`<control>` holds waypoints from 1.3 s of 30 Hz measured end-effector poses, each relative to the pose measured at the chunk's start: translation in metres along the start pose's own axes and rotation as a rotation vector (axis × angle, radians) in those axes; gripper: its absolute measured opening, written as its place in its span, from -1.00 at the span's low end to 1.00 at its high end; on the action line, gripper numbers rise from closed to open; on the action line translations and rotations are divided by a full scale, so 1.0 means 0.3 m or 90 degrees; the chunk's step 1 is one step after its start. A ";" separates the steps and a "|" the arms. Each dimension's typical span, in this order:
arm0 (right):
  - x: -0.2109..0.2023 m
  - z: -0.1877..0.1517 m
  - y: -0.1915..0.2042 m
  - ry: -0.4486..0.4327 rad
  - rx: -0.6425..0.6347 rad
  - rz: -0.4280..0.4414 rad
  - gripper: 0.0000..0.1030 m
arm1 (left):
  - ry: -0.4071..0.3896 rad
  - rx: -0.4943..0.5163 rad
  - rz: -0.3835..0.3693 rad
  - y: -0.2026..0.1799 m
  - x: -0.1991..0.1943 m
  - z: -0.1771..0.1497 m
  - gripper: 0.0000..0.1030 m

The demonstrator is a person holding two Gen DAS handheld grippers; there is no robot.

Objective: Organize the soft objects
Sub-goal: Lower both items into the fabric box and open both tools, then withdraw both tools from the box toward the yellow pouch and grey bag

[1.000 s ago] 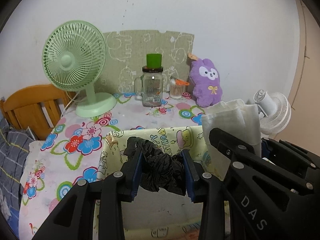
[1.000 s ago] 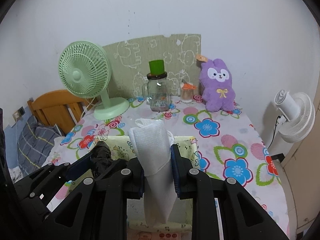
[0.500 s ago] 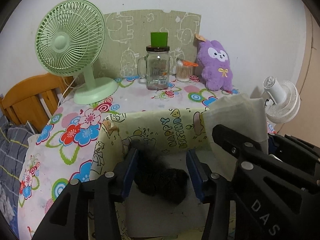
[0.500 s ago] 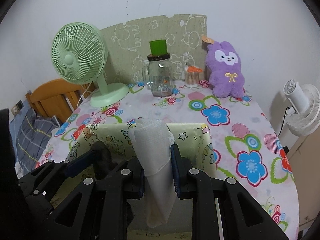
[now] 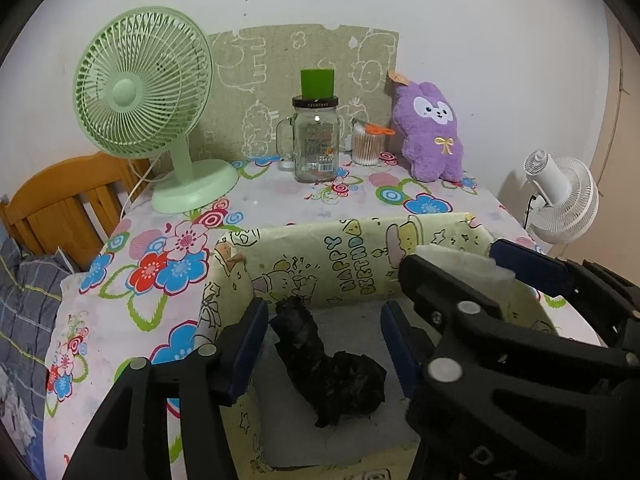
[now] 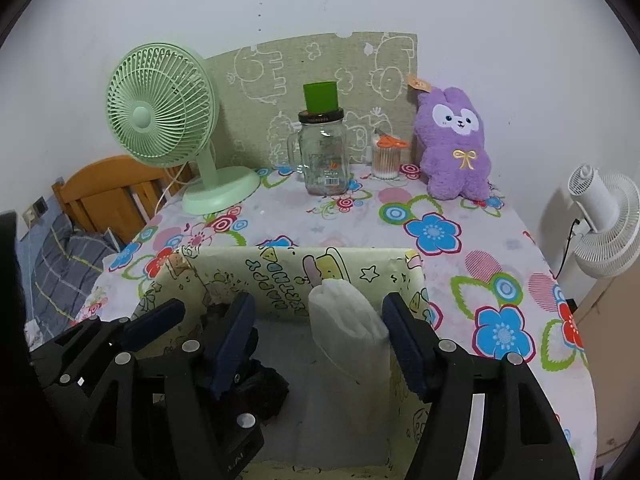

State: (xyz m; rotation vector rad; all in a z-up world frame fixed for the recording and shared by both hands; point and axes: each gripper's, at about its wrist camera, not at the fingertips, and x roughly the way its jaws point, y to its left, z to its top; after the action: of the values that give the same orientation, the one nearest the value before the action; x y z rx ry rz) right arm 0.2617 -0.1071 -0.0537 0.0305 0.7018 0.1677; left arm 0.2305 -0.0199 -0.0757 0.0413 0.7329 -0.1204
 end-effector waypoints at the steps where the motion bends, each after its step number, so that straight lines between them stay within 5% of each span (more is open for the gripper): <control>1: -0.005 0.000 0.001 -0.001 0.001 -0.001 0.35 | -0.003 0.003 -0.002 -0.004 -0.011 0.000 0.20; 7: -0.055 -0.004 0.005 -0.009 0.001 -0.005 0.36 | -0.011 -0.003 -0.009 -0.014 -0.064 -0.003 0.26; 12: -0.113 -0.010 0.011 -0.024 -0.003 -0.012 0.57 | -0.020 -0.003 -0.012 -0.028 -0.115 -0.010 0.29; 21: -0.219 -0.021 0.012 -0.051 -0.005 -0.015 0.83 | -0.047 -0.010 0.002 -0.055 -0.215 -0.028 0.75; 39: -0.421 -0.088 0.020 -0.094 -0.018 -0.035 0.89 | -0.084 -0.001 -0.006 -0.109 -0.390 -0.100 0.78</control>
State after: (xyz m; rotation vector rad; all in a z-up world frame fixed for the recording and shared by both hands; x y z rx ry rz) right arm 0.1490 -0.1226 0.0077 -0.0033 0.5530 0.1208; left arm 0.1203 -0.0388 -0.0196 0.0291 0.6012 -0.1299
